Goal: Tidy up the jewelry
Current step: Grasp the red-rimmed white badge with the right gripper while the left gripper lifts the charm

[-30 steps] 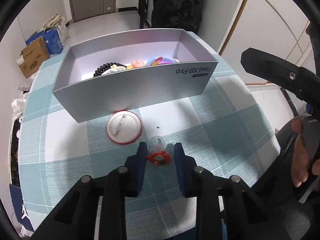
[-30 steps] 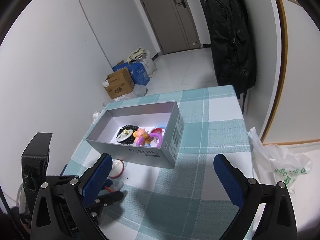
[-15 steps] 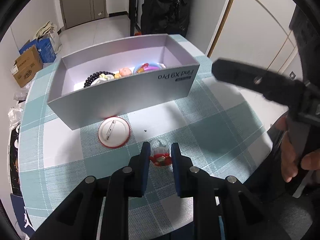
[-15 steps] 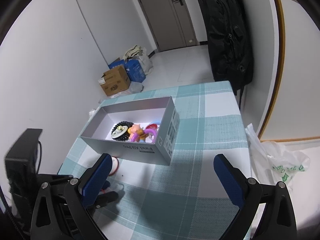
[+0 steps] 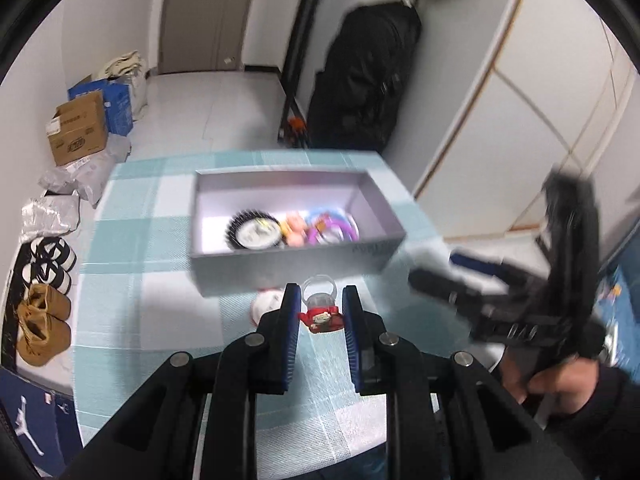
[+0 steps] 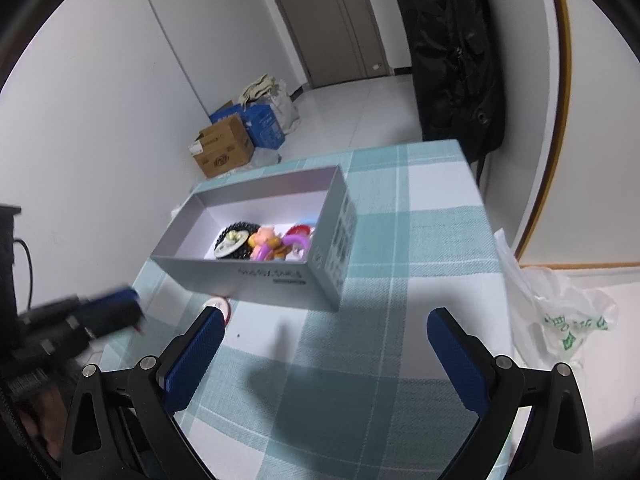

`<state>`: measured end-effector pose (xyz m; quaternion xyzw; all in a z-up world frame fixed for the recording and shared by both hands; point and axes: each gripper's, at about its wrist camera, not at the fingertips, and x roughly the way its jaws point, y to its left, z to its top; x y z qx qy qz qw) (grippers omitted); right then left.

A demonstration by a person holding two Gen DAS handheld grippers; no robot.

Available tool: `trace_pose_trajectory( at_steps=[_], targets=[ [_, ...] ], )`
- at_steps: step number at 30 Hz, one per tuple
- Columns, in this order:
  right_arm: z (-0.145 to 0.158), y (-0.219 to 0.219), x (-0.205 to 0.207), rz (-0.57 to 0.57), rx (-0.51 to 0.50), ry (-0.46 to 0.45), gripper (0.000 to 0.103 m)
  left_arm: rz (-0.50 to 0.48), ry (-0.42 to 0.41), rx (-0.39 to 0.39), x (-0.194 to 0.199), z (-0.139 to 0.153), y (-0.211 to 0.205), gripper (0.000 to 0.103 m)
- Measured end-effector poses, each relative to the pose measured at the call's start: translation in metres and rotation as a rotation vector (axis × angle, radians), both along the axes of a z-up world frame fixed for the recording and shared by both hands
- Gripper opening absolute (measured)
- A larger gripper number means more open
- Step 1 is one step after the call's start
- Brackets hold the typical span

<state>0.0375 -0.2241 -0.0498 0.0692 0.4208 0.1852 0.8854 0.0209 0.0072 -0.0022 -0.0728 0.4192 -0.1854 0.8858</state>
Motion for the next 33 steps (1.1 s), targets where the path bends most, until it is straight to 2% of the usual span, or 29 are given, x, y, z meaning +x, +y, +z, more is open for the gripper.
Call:
trace_pose_trajectory(
  at_steps=[4,12,19,23,24,27,30,33],
  targets=[
    [-0.003,0.012,-0.002,0.033,-0.006,0.015,0.102,0.078,-0.014,-0.069,0.005,0.007,0.030,0.016],
    [-0.013,0.048,-0.011,0.130,-0.025,0.034,0.102,0.224,0.018,-0.185,0.020,0.000,0.078,0.016],
    [-0.022,0.090,-0.010,0.213,-0.034,0.034,0.100,0.264,0.025,-0.237,0.021,-0.001,0.100,0.016],
    [-0.036,0.111,-0.003,0.210,-0.087,0.059,0.088,0.269,0.021,-0.258,0.020,0.000,0.107,0.016],
    [-0.040,0.116,-0.002,0.205,-0.100,0.068,0.087,0.273,0.020,-0.262,0.020,0.000,0.109,0.016],
    [-0.041,0.131,-0.004,0.200,-0.148,0.031,0.084,0.278,0.022,-0.271,0.020,0.000,0.113,0.016],
    [-0.042,0.146,-0.006,0.202,-0.203,-0.002,0.074,0.278,0.026,-0.289,0.021,0.001,0.117,0.016],
    [-0.046,0.159,-0.011,0.189,-0.299,-0.042,0.065,0.275,0.020,-0.287,0.020,0.002,0.118,0.016]
  ],
)
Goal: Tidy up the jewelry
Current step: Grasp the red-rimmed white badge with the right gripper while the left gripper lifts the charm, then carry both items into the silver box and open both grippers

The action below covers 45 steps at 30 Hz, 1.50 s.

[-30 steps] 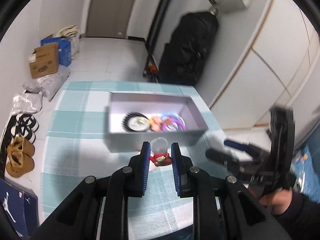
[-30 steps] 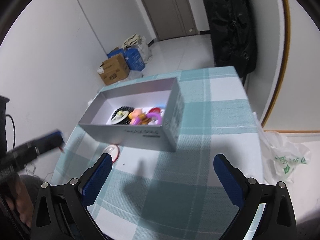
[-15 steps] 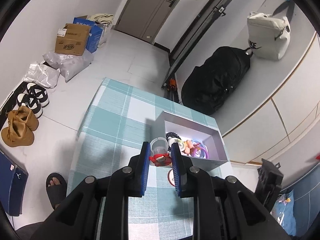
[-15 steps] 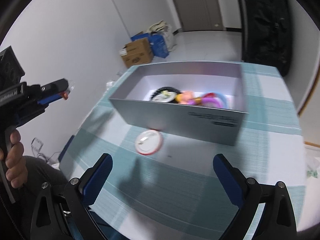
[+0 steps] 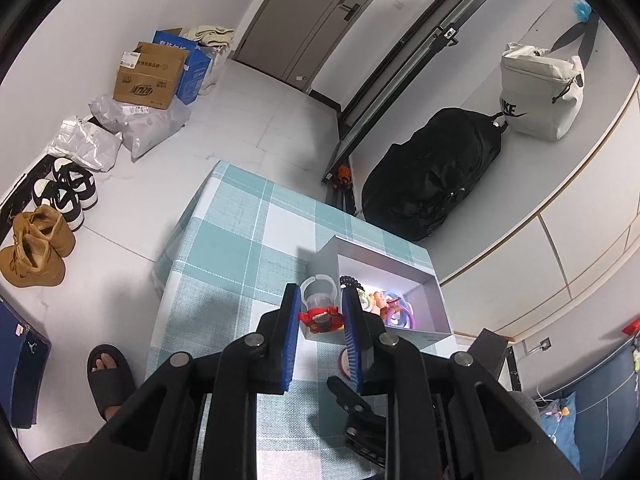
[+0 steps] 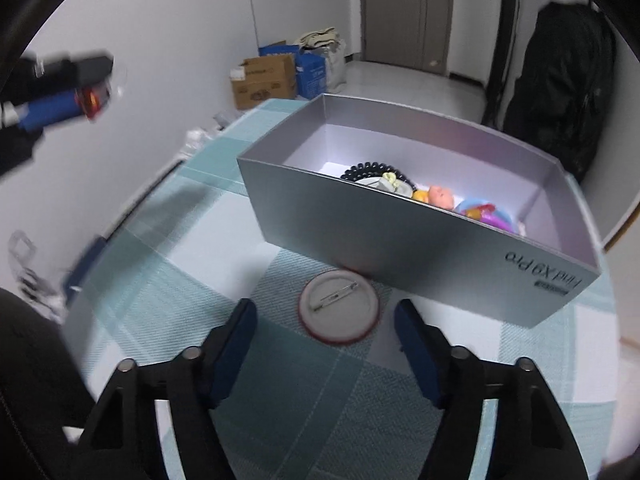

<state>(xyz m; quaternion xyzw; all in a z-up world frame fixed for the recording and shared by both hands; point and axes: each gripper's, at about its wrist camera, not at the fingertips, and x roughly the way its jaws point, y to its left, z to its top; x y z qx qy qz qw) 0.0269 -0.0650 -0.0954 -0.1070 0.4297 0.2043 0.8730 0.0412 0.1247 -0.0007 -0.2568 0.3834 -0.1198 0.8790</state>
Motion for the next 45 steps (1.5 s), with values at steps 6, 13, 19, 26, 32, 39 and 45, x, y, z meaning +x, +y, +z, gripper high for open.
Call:
trace_pose_trajectory(
  at_steps=[6,13,19,26,32,39,45],
  targets=[
    [0.000,0.001,0.001,-0.042,-0.003,-0.011,0.058,-0.009,0.000,-0.007,0.000,0.000,0.001,0.016],
    [0.003,0.003,0.005,-0.032,0.002,0.008,0.042,-0.029,-0.002,0.014,0.002,0.002,-0.005,0.016],
    [0.005,-0.003,0.003,-0.033,0.020,0.019,0.041,-0.027,0.007,0.024,0.001,0.000,-0.005,0.016],
    [0.004,-0.010,0.000,-0.033,0.052,0.043,0.041,-0.040,-0.003,0.073,0.000,0.001,-0.013,0.016],
    [0.010,-0.028,-0.002,-0.049,0.083,0.076,0.041,-0.062,-0.001,0.090,0.000,0.000,-0.020,0.016],
    [0.035,-0.060,-0.006,-0.091,0.159,0.066,0.041,-0.075,-0.009,0.099,0.005,0.002,-0.034,0.016],
    [0.066,-0.083,-0.003,-0.096,0.236,0.029,0.041,-0.102,-0.023,0.121,0.009,0.004,-0.051,0.016]
  ],
)
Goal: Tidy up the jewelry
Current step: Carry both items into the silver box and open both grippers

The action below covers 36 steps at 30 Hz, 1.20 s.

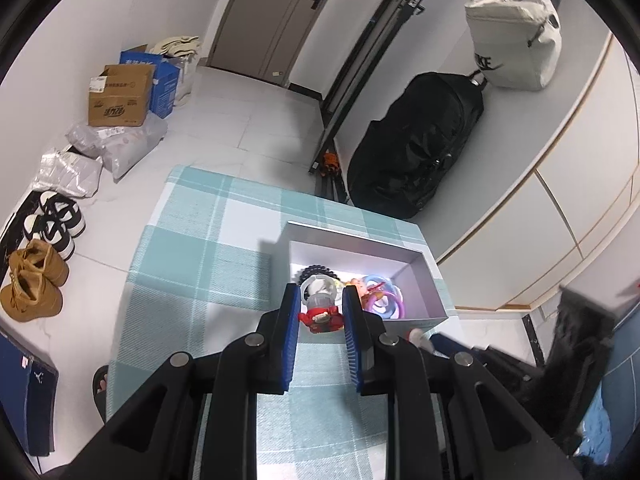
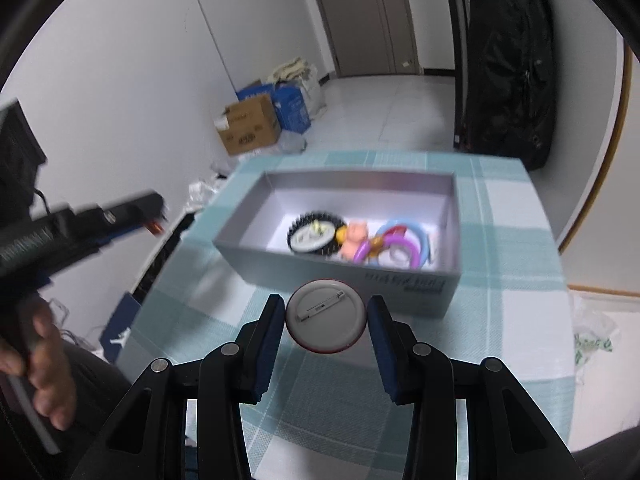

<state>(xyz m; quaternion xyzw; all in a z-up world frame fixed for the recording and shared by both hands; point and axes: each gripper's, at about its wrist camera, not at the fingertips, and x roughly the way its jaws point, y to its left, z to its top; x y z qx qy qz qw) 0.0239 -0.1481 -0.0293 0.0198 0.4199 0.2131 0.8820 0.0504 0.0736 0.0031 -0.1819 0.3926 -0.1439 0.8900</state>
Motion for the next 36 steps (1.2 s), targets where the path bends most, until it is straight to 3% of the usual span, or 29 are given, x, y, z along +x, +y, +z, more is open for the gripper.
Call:
trace_pose_trajectory(
  at_steps=[12,27,36],
  targets=[
    [0.030,-0.019,0.033,0.078,0.041,-0.080,0.041,-0.075,0.025,0.014,0.027,0.000,-0.034,0.016],
    [0.020,-0.019,0.092,0.150,0.085,-0.070,0.041,-0.093,0.091,0.061,0.074,-0.018,-0.060,0.016],
    [0.002,-0.031,0.112,0.114,0.123,-0.022,0.041,-0.115,0.118,0.079,0.086,-0.032,-0.068,0.016]
  ],
)
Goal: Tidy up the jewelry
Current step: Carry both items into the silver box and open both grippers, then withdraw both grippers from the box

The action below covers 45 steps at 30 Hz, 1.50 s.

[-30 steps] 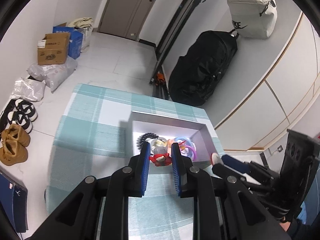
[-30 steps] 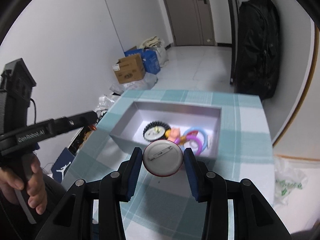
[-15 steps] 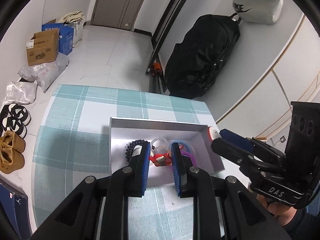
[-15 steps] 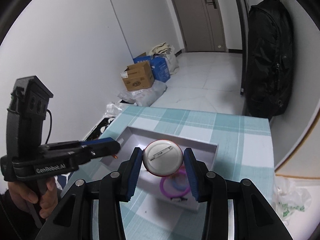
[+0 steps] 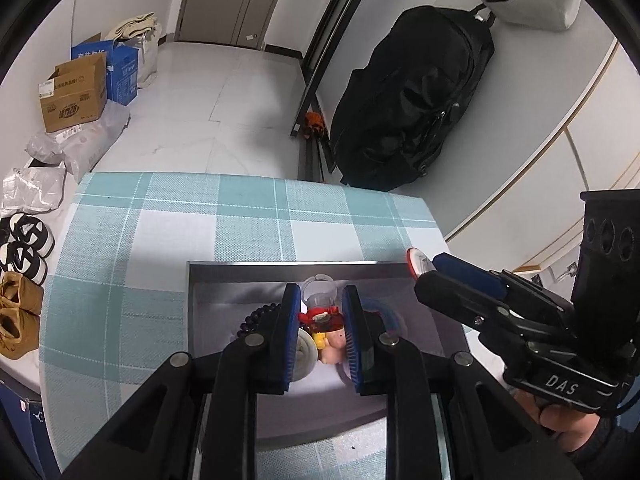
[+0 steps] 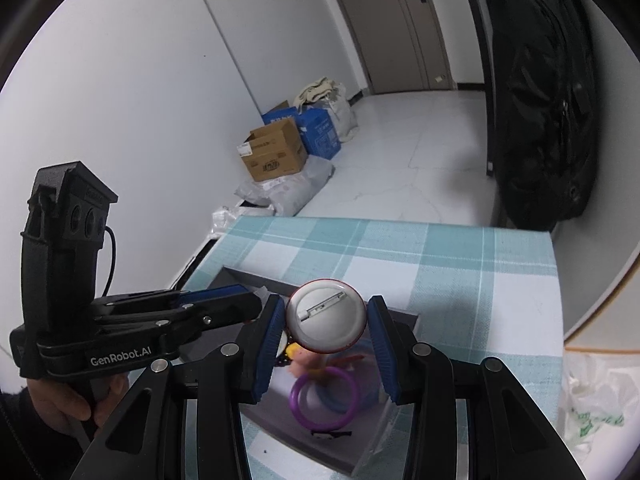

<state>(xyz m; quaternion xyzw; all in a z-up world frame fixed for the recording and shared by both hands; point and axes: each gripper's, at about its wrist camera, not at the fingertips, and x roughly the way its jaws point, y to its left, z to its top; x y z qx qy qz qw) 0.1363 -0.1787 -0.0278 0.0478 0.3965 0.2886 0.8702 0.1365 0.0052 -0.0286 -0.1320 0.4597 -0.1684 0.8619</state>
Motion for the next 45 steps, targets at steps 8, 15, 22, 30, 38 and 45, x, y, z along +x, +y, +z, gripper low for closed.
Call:
trace_pose_trajectory(
  at_steps=[8,15,22,30,38,45],
  targets=[
    [-0.009,-0.003,0.006,0.024,0.000,0.017,0.041,-0.001,0.011,0.003,0.006,-0.003,-0.001,0.016],
    [-0.011,-0.006,0.009,0.035,0.011,0.029,0.042,-0.009,0.022,-0.026,0.009,-0.007,-0.001,0.016],
    [-0.007,-0.007,0.005,0.052,0.021,0.017,0.050,-0.015,0.068,-0.059,0.012,-0.011,-0.001,0.033],
    [0.004,-0.028,-0.004,-0.018,0.070,-0.021,0.067,-0.027,-0.001,-0.083,0.000,0.000,-0.003,0.052],
    [0.014,-0.029,-0.019,-0.072,0.061,-0.079,0.081,0.028,-0.105,0.003,-0.020,0.016,-0.003,0.053],
    [0.024,-0.032,-0.044,-0.078,0.051,-0.149,0.088,0.137,-0.177,0.059,-0.050,0.024,0.008,0.066]
  ],
)
